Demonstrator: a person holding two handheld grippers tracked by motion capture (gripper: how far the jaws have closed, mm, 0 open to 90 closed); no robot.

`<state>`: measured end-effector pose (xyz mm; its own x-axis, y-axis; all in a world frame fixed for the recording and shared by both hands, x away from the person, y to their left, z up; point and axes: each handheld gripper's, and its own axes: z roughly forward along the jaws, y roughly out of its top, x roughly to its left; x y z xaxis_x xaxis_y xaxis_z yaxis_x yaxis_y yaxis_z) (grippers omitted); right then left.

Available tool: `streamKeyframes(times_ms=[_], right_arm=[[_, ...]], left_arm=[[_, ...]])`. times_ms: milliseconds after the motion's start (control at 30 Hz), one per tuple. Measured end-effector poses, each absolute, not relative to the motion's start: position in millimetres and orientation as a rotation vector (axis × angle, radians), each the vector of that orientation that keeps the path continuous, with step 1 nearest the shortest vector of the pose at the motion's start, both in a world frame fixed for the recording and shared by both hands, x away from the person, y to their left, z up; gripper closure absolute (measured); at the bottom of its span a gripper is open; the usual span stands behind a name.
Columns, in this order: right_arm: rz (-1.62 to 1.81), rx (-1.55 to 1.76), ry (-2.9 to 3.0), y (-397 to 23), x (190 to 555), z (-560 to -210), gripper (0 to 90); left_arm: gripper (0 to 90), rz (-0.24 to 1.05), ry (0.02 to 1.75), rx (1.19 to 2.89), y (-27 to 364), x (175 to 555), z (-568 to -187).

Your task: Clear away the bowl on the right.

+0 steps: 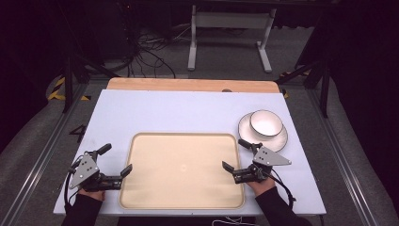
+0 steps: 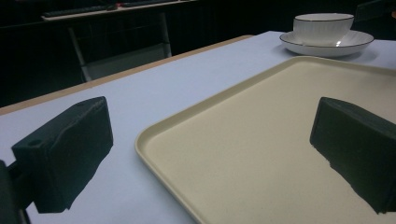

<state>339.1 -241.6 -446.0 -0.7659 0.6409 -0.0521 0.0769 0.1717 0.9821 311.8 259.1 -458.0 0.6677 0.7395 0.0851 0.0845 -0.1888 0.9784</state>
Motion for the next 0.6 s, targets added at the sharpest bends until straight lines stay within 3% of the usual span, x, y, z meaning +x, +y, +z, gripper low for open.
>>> streamKeyframes(times_ms=[600], right_arm=[[1.612,0.685,2.004,-241.9,339.2,-446.3,2.2]], left_arm=[[0.2,0.677,0.674,1.683,259.1,311.8,-457.9]])
